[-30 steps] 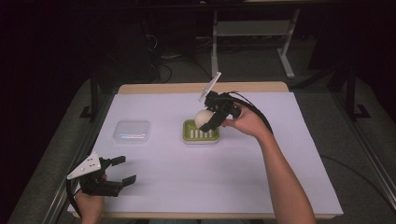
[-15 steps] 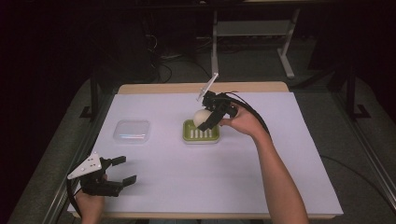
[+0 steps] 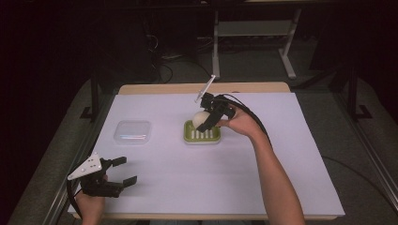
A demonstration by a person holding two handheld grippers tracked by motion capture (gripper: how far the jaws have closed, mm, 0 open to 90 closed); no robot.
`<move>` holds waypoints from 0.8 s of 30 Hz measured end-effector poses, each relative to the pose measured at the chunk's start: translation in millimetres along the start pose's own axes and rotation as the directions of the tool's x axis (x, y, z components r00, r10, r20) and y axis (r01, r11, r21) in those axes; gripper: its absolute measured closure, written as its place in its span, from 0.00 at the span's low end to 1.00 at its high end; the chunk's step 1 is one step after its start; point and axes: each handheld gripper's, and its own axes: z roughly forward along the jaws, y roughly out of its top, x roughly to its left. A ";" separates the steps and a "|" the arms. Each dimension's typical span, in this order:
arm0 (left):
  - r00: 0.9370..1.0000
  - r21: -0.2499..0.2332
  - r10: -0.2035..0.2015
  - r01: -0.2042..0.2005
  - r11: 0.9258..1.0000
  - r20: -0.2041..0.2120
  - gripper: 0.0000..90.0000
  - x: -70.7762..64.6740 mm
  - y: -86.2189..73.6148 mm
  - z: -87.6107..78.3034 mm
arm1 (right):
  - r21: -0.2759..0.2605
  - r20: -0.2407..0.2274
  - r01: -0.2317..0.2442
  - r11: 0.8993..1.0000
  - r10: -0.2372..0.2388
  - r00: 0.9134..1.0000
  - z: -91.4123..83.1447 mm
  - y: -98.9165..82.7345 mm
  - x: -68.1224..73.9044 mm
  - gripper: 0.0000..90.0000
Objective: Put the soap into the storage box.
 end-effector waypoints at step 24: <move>1.000 -0.003 0.001 -0.001 1.000 0.004 0.15 -0.2 0.1 0.6 | 0.011 -0.003 -0.030 0.999 0.030 1.000 15.4 0.7 -8.1 0.27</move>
